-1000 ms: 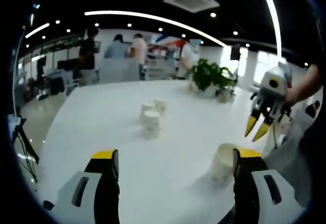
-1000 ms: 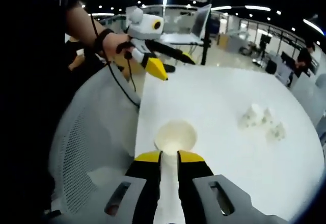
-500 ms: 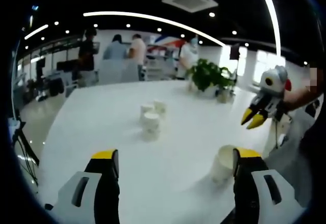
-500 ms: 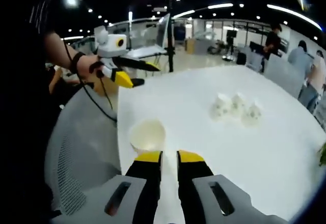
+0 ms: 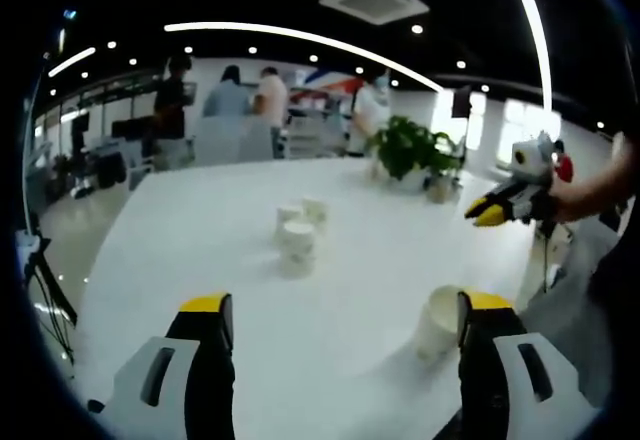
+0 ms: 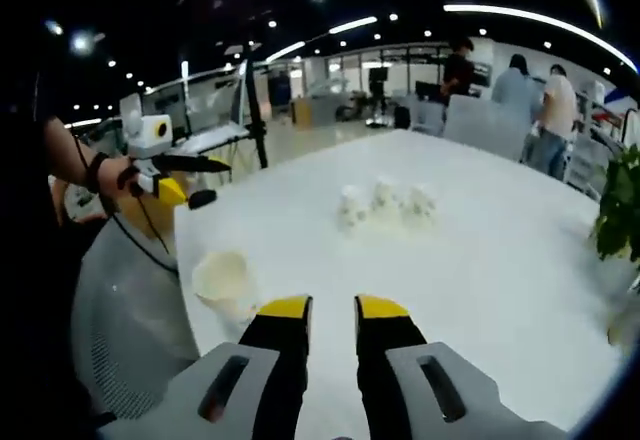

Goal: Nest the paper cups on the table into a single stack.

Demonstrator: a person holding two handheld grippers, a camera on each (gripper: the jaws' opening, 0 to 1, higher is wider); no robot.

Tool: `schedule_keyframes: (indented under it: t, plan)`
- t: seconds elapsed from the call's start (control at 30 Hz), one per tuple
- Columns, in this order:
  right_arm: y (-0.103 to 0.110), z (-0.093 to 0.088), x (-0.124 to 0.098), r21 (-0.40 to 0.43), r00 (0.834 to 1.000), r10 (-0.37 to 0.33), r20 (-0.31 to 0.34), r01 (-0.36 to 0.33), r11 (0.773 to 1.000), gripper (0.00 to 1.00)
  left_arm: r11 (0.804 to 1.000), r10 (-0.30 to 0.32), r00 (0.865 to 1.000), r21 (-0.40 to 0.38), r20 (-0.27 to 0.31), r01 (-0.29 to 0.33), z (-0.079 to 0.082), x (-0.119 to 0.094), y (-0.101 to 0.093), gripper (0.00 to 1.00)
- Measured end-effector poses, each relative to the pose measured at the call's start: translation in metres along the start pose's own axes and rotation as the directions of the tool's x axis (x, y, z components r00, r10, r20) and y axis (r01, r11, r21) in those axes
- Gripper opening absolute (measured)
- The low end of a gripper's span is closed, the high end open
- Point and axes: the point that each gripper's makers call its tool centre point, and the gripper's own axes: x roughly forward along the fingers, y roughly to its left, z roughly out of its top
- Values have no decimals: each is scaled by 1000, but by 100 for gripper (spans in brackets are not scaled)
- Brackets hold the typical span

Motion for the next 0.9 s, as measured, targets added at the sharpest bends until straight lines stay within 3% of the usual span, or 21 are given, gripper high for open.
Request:
schedule_keyframes:
  t: [0.27,0.47,0.63,0.77,0.9]
  plan:
    - [-12,-1,-8,135,997,-44,68,35,990,28,1000,-3,1000,-2,-1,3,0,2,-1,93]
    - [-16,0,-11,153,993,-72,90,57,987,36,1000,-1,1000,-5,-1,1,1,2,-1,94]
    - [-21,-5,-8,128,992,-101,69,92,988,53,1000,0,1000,-7,0,0,2,3,0,93]
    - [-23,-1,-9,130,989,-125,84,113,985,59,1000,0,1000,-7,0,0,2,3,-1,93]
    - [-31,1,-9,139,979,-180,99,165,976,76,1000,-3,1000,-8,-4,2,0,3,-1,93]
